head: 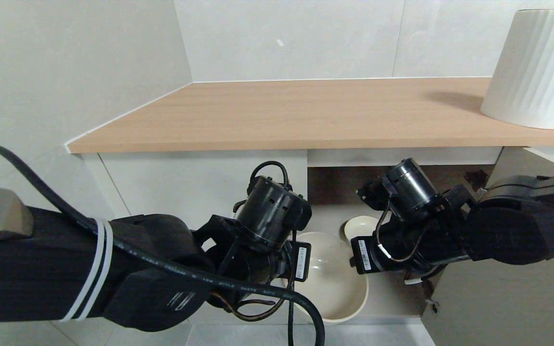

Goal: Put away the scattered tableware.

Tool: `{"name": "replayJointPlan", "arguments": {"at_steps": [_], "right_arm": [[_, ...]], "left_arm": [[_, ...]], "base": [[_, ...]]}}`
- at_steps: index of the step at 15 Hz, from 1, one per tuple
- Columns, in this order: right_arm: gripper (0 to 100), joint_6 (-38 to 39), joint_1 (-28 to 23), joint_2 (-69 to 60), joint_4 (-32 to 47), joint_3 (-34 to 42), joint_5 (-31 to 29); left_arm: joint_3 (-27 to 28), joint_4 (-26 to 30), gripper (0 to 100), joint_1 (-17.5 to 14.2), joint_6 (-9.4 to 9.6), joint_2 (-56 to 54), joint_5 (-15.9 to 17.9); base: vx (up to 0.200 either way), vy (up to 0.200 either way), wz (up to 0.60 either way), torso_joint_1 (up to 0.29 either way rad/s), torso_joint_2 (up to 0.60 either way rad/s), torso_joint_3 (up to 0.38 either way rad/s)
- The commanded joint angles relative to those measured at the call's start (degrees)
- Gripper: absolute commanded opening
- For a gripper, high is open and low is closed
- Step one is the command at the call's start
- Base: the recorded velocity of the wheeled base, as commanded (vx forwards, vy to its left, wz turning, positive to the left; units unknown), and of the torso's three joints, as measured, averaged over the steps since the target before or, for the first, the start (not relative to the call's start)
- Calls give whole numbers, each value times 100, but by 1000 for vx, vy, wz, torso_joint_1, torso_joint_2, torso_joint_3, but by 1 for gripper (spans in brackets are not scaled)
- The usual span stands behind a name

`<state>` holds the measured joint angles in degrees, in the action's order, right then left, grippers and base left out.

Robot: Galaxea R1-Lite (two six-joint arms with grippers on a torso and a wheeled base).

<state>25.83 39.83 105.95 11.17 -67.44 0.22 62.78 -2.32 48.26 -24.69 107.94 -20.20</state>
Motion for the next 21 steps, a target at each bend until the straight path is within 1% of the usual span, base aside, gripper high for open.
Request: {"name": "replayJointPlan", "arguments": {"at_steps": [1, 4, 6, 8, 9, 11, 12, 13, 17, 19, 21], "right_arm": [[0, 1, 8, 40, 8, 38, -4], [0, 97, -10, 49, -9, 293, -119], [0, 317, -212, 242, -141, 600, -365], [0, 467, -388, 391, -756, 767, -540], [0, 493, -414, 391, -1108, 1013, -725], [0, 458, -625, 585, -2330, 1497, -1147], [0, 449, -643, 629, -2497, 1532, -1200], [0, 449, -792, 743, -3024, 1611, -1358], [0, 440, -1311, 884, -3050, 1400, -1463], [0, 440, -1469, 1059, -3050, 1233, -1692], [0, 449, -1592, 1174, -3050, 1092, -1683]], "left_arm": [[6, -6, 100, -1, -1, 8, -2], [6, -6, 100, -10, -10, -88, -2], [-3, -6, 100, -10, -10, -176, -2], [-29, 3, 100, -10, -10, -291, -19], [-29, 3, 100, -27, -19, -352, -81], [-55, 3, 100, -27, -19, -519, -98], [-55, 3, 100, -27, -19, -537, -107], [-55, 3, 100, -27, -36, -598, -133], [-55, 3, 100, -27, -45, -651, -142], [-55, 3, 100, -27, -45, -642, -142], [-55, 3, 100, -27, -45, -642, -142]], "base": [[0, 0, 0, 0, 0, 0], [0, 0, 0, 0, 0, 0], [0, 0, 0, 0, 0, 0], [0, 0, 0, 0, 0, 0], [0, 0, 0, 0, 0, 0], [0, 0, 0, 0, 0, 0], [0, 0, 0, 0, 0, 0], [0, 0, 0, 0, 0, 0], [0, 0, 0, 0, 0, 0], [0, 0, 0, 0, 0, 0], [0, 0, 0, 0, 0, 0]]}}
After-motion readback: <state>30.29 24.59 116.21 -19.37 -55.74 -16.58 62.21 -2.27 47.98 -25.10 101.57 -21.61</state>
